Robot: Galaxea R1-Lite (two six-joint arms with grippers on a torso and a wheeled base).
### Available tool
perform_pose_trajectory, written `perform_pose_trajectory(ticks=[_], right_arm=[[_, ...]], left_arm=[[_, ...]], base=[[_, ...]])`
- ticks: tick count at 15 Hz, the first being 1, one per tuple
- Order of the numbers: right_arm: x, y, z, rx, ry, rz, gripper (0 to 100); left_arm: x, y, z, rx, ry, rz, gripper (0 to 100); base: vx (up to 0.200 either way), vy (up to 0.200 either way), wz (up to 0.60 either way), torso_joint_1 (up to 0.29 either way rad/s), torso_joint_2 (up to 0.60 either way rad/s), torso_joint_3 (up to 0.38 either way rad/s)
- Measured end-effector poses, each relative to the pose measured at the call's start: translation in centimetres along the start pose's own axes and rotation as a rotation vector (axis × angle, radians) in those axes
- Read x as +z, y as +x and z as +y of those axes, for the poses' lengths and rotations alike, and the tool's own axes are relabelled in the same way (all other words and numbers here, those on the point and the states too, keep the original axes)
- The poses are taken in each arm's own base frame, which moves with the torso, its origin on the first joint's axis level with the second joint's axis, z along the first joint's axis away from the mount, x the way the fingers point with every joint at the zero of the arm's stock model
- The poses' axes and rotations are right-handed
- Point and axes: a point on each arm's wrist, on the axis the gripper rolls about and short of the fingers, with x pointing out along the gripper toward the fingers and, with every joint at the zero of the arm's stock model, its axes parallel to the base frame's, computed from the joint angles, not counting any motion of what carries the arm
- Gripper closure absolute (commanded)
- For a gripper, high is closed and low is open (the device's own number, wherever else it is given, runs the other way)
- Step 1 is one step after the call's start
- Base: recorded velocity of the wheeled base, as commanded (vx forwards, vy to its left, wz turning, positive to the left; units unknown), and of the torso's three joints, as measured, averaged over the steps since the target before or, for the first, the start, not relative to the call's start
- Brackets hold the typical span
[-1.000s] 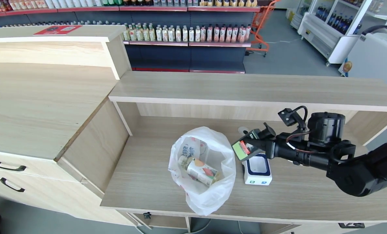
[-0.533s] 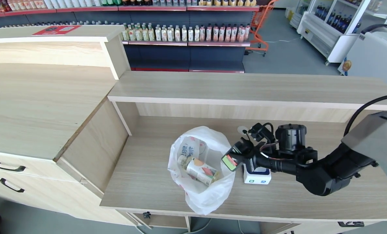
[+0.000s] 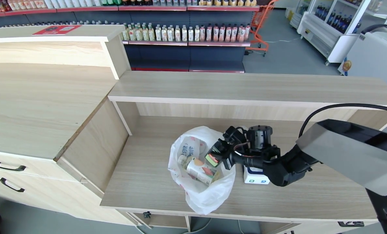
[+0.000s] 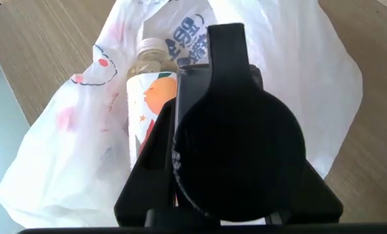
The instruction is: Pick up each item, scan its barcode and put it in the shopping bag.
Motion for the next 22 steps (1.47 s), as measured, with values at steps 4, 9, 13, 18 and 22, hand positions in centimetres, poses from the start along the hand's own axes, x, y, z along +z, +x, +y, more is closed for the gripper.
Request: perform_pose_trajectory(ticks=[4, 9, 13, 18, 22], right_arm=[[-2.1, 1.8, 0.8, 0.023, -0.121, 0.038, 100], [-3.6, 2.1, 0.4, -0.016, -0.152, 0.094, 0], [-2.6, 1.5, 0.2, -0.001, -0.081, 0.067, 0], [2.0, -2.2, -0.4, -0.019, 0.278, -0.005, 0], [5.5, -9.8, -1.0, -0.086, 0.389, -0.015, 0]], left_arm=[[0.0, 0.0, 0.0, -0.001, 0.000, 0.000, 0], [0.0, 0.0, 0.0, 0.000, 0.000, 0.000, 0], [0.0, 0.0, 0.0, 0.000, 0.000, 0.000, 0], [0.0, 0.0, 0.0, 0.000, 0.000, 0.000, 0], [0.0, 0.0, 0.0, 0.000, -0.001, 0.000, 0]], base=[[0.000, 0.000, 0.00, 0.000, 0.00, 0.000], [0.000, 0.000, 0.00, 0.000, 0.00, 0.000], [0.000, 0.000, 0.00, 0.000, 0.00, 0.000], [0.000, 0.000, 0.00, 0.000, 0.00, 0.000], [0.000, 0.000, 0.00, 0.000, 0.00, 0.000]])
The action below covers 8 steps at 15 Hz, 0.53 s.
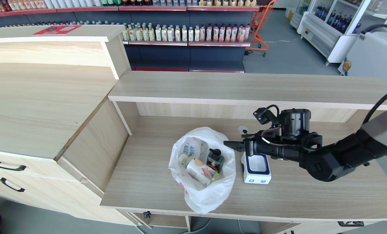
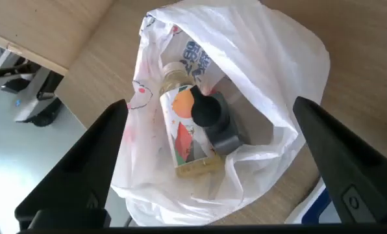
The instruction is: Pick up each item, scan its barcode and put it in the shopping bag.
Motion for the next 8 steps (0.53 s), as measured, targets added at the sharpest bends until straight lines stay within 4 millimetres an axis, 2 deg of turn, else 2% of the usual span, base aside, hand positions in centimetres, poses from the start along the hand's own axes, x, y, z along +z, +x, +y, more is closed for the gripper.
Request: perform_pose_trajectory(ticks=[1, 3, 5, 8], right_arm=[[0.6, -2.3, 0.1, -0.030, 0.014, -0.012, 0], [0.7, -8.3, 0.1, -0.147, 0.043, -0.028, 0], [-0.6, -13.8, 0.9, -0.274, 0.076, -0.026, 0], [-3.7, -22.4, 4.6, -0.457, 0.090, -0.069, 0]], left_arm=[[0.0, 0.0, 0.0, 0.000, 0.000, 0.000, 0], [0.0, 0.0, 0.0, 0.000, 0.000, 0.000, 0], [0.0, 0.0, 0.0, 0.000, 0.000, 0.000, 0], [0.0, 0.0, 0.0, 0.000, 0.000, 0.000, 0]], base=[[0.000, 0.000, 0.00, 0.000, 0.00, 0.000], [0.000, 0.000, 0.00, 0.000, 0.00, 0.000], [0.000, 0.000, 0.00, 0.000, 0.00, 0.000], [0.000, 0.000, 0.00, 0.000, 0.00, 0.000]])
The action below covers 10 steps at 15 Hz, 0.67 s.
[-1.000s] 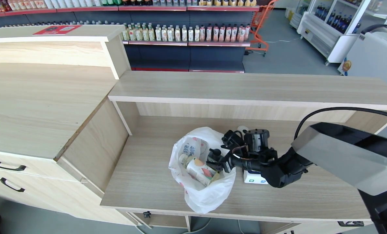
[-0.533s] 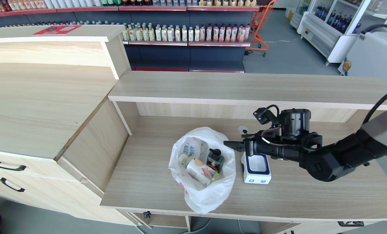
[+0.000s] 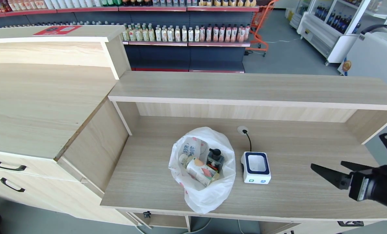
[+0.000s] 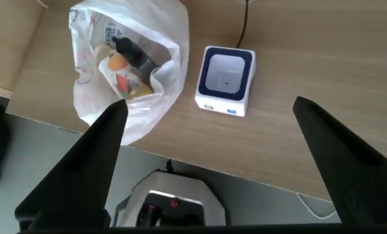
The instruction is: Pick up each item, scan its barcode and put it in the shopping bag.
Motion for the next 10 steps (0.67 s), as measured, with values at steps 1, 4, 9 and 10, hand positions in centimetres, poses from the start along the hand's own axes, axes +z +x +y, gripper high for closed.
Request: perform_pose_trajectory(ticks=[1, 4, 9, 10], right_arm=[[-1.2, -3.0, 0.2, -0.062, -0.001, -0.021, 0], [-5.7, -9.7, 0.7, -0.241, -0.004, -0.086, 0], [-11.9, -13.5, 1.2, -0.307, -0.014, -0.198, 0], [-12.1, -13.8, 1.2, -0.309, -0.022, -0.233, 0]], left_arm=[[0.0, 0.0, 0.0, 0.000, 0.000, 0.000, 0], [0.0, 0.0, 0.0, -0.001, 0.000, 0.000, 0], [0.0, 0.0, 0.0, 0.000, 0.000, 0.000, 0], [0.0, 0.0, 0.0, 0.000, 0.000, 0.000, 0]], base=[[0.000, 0.000, 0.00, 0.000, 0.00, 0.000], [0.000, 0.000, 0.00, 0.000, 0.00, 0.000], [0.000, 0.000, 0.00, 0.000, 0.00, 0.000], [0.000, 0.000, 0.00, 0.000, 0.00, 0.000]])
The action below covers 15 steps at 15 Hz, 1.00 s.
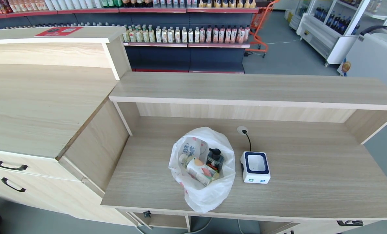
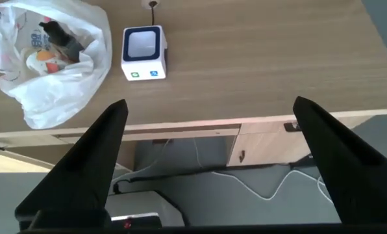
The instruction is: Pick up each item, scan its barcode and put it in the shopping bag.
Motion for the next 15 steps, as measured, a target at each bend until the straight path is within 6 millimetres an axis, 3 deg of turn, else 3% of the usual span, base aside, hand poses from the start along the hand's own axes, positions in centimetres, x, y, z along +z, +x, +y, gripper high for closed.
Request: perform_pose_trajectory(ticks=[3, 4, 12, 15], right_arm=[[-0.24, -0.38, -0.01, 0.007, -0.023, -0.050, 0], [-0.27, -0.43, -0.01, 0.008, -0.034, -0.057, 100], [-0.33, -0.52, -0.02, 0.010, -0.039, -0.067, 100], [-0.33, -0.52, -0.02, 0.010, -0.039, -0.067, 100]], left_arm=[[0.00, 0.00, 0.00, 0.000, 0.000, 0.000, 0], [0.00, 0.00, 0.00, 0.000, 0.000, 0.000, 0], [0.00, 0.00, 0.00, 0.000, 0.000, 0.000, 0], [0.00, 0.00, 0.00, 0.000, 0.002, 0.000, 0]], base=[[0.000, 0.000, 0.00, 0.000, 0.00, 0.000], [0.000, 0.000, 0.00, 0.000, 0.00, 0.000], [0.000, 0.000, 0.00, 0.000, 0.00, 0.000], [0.000, -0.200, 0.00, 0.002, 0.00, 0.001]])
